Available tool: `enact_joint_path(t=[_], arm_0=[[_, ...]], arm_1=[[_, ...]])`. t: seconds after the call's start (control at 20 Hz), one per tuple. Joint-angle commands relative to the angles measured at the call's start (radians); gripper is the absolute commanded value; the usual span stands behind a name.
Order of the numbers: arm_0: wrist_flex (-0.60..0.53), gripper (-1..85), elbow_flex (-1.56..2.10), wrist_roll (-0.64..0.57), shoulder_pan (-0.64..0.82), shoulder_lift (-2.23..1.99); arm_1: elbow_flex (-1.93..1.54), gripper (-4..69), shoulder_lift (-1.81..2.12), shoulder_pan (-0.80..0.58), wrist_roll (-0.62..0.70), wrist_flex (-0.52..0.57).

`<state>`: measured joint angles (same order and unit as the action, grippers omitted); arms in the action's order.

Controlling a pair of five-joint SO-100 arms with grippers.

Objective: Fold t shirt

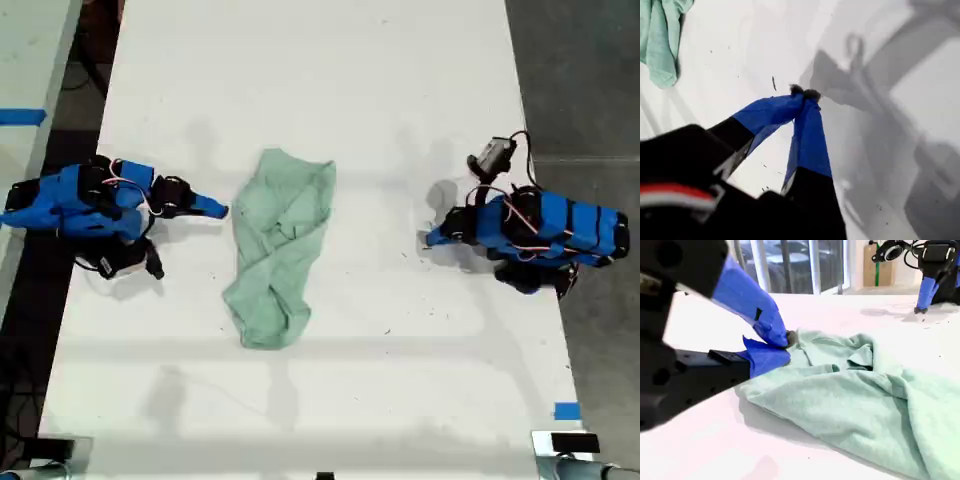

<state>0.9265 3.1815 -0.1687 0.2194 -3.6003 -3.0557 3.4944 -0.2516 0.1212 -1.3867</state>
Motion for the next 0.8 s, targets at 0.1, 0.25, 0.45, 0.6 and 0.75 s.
enact_joint_path(t=[0.1,0.25,0.45,0.6,0.75], arm_0=[[0.08,-0.1,-0.048,0.126,0.0,-0.006],[0.051,-0.1,0.003,0.129,-0.032,-0.006],[0.069,-0.1,-0.169,0.186,-0.034,0.098],[-0.077,0.0,-0.503,0.261,-0.183,0.641],[-0.222,12.6,-0.554,0.325,-0.345,0.776]], arm_1=[[0.006,-1.7,0.015,0.046,-0.172,0.031],[-0.008,-1.7,0.015,0.061,-0.187,0.031],[0.127,-1.3,-0.072,0.058,-0.101,0.186],[0.558,-1.3,-0.893,0.153,-0.048,0.46],[1.008,3.9,-1.451,0.311,0.0,0.532]])
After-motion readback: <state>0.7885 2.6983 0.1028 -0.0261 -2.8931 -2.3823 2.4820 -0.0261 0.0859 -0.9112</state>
